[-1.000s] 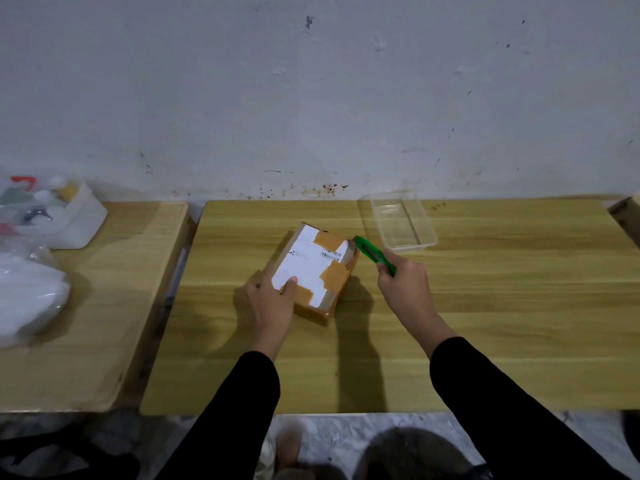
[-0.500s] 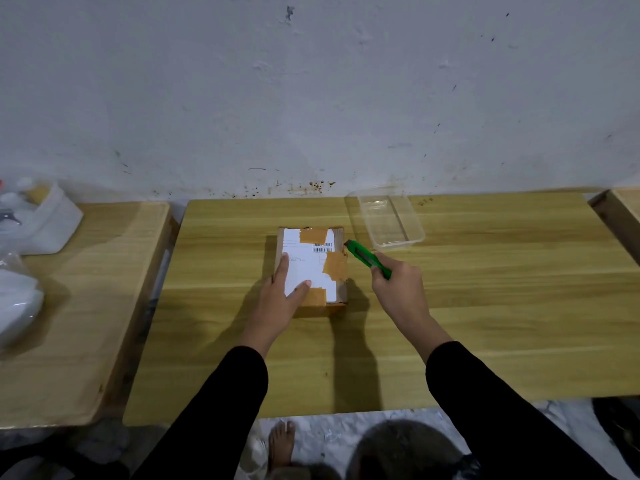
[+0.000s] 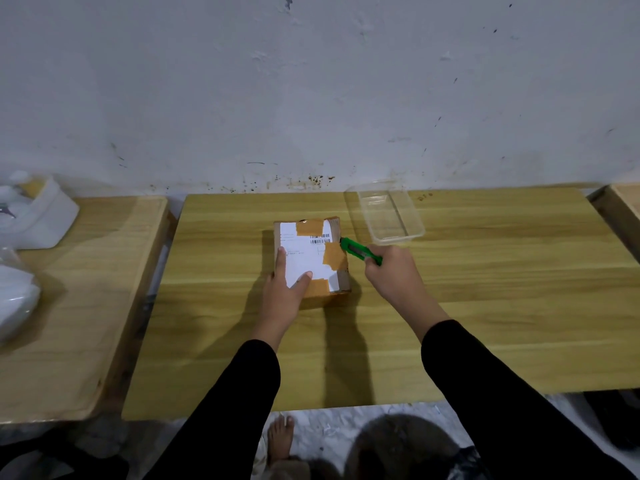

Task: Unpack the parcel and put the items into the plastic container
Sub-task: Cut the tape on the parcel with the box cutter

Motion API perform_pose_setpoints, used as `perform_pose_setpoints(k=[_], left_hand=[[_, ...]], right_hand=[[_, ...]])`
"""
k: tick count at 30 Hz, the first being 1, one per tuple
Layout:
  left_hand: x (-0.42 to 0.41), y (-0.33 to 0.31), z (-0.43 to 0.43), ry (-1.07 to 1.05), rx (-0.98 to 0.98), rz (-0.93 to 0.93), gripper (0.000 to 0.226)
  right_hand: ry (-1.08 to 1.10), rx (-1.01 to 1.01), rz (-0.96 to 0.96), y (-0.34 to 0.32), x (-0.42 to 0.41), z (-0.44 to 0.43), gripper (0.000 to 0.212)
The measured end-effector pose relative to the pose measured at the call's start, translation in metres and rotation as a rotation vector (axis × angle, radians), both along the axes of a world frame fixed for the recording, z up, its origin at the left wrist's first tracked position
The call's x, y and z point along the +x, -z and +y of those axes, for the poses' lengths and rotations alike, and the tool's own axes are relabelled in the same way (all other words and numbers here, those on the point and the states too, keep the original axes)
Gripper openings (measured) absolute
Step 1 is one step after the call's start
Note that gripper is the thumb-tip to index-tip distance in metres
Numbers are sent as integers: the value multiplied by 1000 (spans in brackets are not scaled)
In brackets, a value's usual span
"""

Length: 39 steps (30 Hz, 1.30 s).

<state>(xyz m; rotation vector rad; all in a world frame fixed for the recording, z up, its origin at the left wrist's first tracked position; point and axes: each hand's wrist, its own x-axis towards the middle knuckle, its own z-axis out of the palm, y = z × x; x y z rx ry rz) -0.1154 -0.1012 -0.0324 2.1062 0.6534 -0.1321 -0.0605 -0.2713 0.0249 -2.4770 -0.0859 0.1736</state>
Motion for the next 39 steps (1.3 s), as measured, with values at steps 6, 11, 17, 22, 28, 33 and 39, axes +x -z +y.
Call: perform_pose_setpoints(k=[6, 11, 17, 22, 28, 33, 39], left_hand=[[1, 3, -2, -18, -22, 17, 73], [2, 3, -3, -36, -27, 20, 73], [0, 1, -6, -63, -44, 5, 73], [-1, -2, -8, -77, -36, -12, 72], [-1, -3, -18, -136, -110, -21, 72], [0, -2, -18, -148, -110, -20, 73], [1, -4, -25, -206, -128, -31, 74]], right_hand=[[-60, -89, -16, -7, -16, -10, 30], [-66, -100, -24, -4, -32, -15, 28], [4, 30, -32, 5, -55, -28, 34], [33, 94, -29, 10, -64, -36, 35], [140, 225, -31, 8, -52, -36, 34], [150, 231, -30, 8, -37, -28, 34], [137, 177, 1, 12, -32, -21, 36]])
